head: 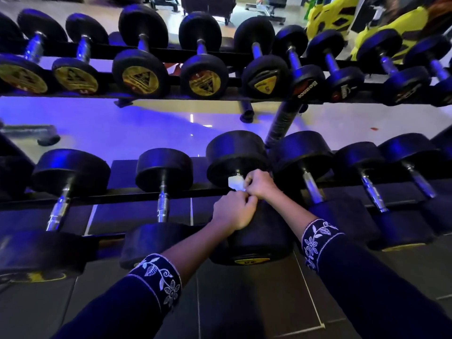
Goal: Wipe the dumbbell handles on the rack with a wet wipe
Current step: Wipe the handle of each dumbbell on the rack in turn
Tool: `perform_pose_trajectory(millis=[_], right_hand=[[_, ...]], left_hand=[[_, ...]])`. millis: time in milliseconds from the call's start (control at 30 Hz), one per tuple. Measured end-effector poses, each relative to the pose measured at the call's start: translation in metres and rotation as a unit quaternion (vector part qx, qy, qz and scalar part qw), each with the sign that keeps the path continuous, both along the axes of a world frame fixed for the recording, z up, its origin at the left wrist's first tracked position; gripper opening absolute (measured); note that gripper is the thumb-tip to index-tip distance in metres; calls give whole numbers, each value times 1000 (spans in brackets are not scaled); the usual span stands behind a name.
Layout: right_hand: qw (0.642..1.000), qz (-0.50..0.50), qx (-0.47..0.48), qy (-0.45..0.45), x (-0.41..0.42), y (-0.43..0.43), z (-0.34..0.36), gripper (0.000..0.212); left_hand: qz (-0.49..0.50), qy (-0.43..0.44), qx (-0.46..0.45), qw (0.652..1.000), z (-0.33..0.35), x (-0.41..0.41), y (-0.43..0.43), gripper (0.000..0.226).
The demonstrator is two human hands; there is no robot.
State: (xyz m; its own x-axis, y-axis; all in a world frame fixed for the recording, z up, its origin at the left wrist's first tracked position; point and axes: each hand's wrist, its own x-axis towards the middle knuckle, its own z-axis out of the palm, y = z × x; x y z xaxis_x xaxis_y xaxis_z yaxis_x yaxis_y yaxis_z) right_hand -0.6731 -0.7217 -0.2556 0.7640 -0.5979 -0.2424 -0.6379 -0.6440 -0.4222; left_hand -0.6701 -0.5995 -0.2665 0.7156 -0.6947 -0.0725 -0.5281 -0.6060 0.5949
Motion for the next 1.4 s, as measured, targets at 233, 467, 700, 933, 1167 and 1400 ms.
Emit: perform_pose_trajectory(millis=[233, 467, 700, 933, 1167, 1400], right_hand=[[994, 27, 99, -47, 5, -15, 13, 19], [984, 169, 22, -54, 2, -36, -8, 15], [978, 164, 77, -107, -9, -45, -16, 10], [975, 199, 70, -65, -18, -35, -20, 9], [983, 85, 72, -146, -3, -39, -8, 17], [964, 262, 40, 26, -8, -26, 2, 17]], left_hand=[[73, 64, -14, 995, 2, -2, 3, 39], [184, 100, -27, 978, 2, -10, 1, 41], [195, 94, 12, 976, 4, -18, -4, 39], [158, 62, -54, 984, 0, -29, 11, 58], [153, -8, 28, 988, 7, -39, -5, 41], [161, -8, 27, 987, 7, -34, -2, 36]])
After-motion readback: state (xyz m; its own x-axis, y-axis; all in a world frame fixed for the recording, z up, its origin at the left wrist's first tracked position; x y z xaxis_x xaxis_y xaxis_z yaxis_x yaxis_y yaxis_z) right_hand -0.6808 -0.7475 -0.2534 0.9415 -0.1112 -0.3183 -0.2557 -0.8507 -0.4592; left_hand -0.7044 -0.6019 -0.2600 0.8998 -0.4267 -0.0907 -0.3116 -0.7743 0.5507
